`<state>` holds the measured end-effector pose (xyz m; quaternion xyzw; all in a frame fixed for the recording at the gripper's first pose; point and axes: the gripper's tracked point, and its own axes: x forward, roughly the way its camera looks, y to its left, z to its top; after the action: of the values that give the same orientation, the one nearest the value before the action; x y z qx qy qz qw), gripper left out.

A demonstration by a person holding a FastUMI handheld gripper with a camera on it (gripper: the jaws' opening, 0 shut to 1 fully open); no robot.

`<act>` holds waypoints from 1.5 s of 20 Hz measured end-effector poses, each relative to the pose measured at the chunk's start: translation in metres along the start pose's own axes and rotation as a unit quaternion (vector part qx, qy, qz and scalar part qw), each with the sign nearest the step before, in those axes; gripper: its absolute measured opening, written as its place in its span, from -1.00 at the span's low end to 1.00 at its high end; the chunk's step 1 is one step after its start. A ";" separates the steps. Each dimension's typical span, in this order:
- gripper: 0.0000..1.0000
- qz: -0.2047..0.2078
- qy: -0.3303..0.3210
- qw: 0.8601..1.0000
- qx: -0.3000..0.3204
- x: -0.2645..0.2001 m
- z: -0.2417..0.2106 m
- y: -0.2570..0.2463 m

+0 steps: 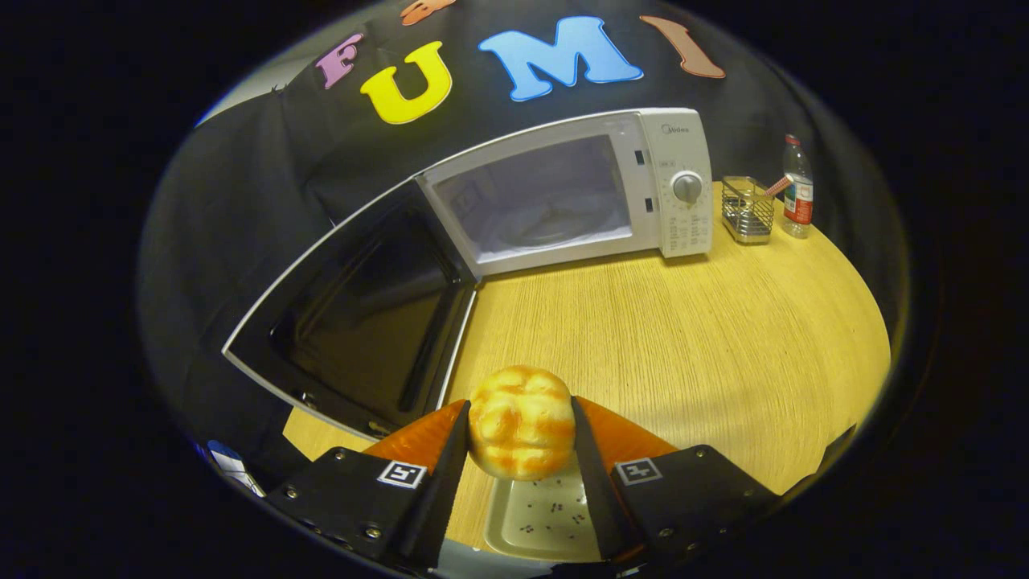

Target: Open the microwave, put the food inside, and close the microwave door.

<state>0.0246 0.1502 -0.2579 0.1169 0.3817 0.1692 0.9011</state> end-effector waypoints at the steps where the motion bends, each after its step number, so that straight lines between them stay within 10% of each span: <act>1: 0.41 0.001 -0.011 1.000 -0.003 0.004 0.012 0.001; 30: 0.40 0.007 -0.163 0.978 0.127 0.180 0.169 -0.016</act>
<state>0.2686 0.1923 -0.2646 0.2594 0.2467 0.1045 0.9279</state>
